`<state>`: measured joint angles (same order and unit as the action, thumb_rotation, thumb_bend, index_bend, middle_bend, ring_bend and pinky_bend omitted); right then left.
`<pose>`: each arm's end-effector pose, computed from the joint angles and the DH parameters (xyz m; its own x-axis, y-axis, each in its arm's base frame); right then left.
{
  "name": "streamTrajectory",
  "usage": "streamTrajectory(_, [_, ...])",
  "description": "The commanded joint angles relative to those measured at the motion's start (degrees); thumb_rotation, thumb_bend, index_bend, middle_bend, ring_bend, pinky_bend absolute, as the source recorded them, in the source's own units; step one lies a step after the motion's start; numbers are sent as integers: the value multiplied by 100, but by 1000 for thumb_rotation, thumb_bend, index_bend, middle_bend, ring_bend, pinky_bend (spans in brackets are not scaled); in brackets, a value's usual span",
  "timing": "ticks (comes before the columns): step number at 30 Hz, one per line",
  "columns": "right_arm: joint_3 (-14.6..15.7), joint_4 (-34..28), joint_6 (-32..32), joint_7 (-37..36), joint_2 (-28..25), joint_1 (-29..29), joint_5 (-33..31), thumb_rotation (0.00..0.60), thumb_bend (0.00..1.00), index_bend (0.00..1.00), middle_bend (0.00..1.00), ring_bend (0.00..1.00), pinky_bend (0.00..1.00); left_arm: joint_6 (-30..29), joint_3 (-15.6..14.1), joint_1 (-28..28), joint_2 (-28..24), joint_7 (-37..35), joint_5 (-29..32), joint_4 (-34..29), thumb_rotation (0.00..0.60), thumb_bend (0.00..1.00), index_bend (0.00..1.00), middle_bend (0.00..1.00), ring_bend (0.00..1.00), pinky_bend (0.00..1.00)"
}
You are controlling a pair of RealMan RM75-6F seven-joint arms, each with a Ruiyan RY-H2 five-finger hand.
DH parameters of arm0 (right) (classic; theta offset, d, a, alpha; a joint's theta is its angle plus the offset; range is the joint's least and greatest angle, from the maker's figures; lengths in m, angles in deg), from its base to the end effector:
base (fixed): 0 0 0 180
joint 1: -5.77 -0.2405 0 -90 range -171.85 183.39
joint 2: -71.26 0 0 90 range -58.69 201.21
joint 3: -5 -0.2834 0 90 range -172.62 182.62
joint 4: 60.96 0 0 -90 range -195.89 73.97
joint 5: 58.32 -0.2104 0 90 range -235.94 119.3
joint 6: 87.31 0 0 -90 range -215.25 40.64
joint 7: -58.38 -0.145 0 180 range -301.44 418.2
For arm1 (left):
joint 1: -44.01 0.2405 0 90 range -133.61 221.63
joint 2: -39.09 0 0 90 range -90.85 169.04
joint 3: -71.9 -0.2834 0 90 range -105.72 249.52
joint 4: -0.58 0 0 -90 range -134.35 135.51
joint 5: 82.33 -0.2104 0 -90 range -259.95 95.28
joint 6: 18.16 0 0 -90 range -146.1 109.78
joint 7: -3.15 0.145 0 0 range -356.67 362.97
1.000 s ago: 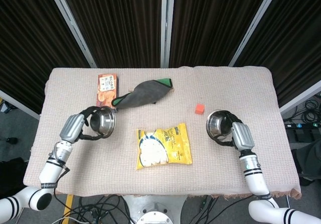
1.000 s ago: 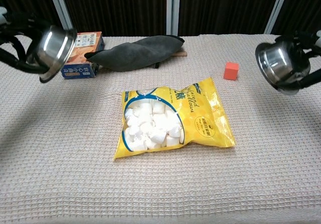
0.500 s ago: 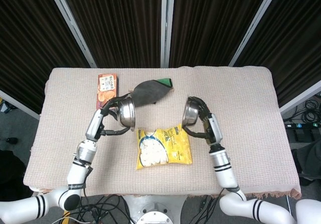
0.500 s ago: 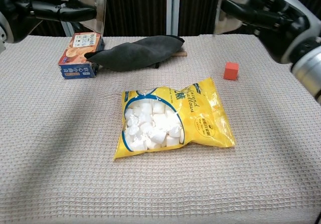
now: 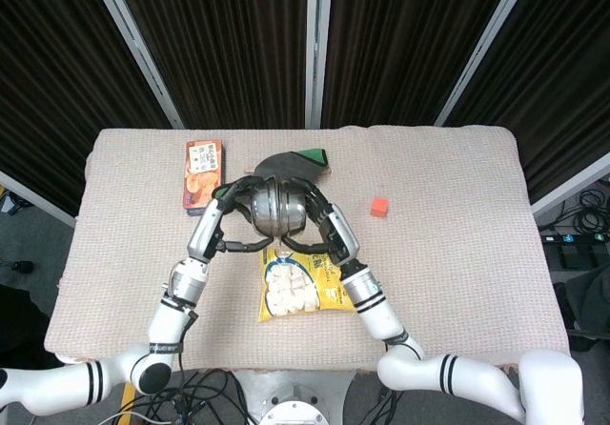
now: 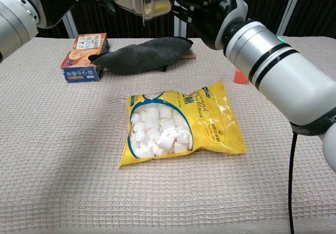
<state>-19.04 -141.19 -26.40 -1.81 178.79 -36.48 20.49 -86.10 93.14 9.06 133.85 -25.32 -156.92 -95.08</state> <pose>-0.0556 -0.3539 -0.0557 -0.8139 -0.5046 0.2879 -0.3162 -0.0309 -0.9482 -0.1008 0.3358 0.0149 -0.6179 0.3153 0.7202 0.6810 -0.2432 0.6907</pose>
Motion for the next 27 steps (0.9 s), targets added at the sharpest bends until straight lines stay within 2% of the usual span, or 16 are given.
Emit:
streamTrajectory(1, [-24,-6,-15,74,14,-75,22,600,203,380,287,224,322,-103,-101,86,-93,44,-117,-168,600,155,387,426,381,540])
streamTrajectory(10, [70,-127,354,-76,-275,289,-54,600,203,380,287,224,322,-348,-363,440,-495,-242,-305,-393,600,155,387,427,381,540])
streamTrajectory(14, [64,-61,150,-61,-143,87,-66,600,203,380,287,224,322,-213,-376,347,-432,-320,-314,-297,600,155,387,427,381,540])
streamTrajectory(20, [-50,88,-164,-196,285,-291,-204,600,214,379,287,223,324,-33,-240,136,-309,-237,-206,-89,600,156,387,427,382,540])
streamTrajectory(23, [3,178,-36,-197,290,-221,-159,600,225,379,287,224,324,-117,-204,187,-395,-239,-191,-129,600,155,387,427,381,540])
streamTrajectory(27, [160,72,342,-191,-15,156,-52,600,225,379,287,223,324,-316,-224,381,-615,-275,-184,-136,600,156,387,427,381,540])
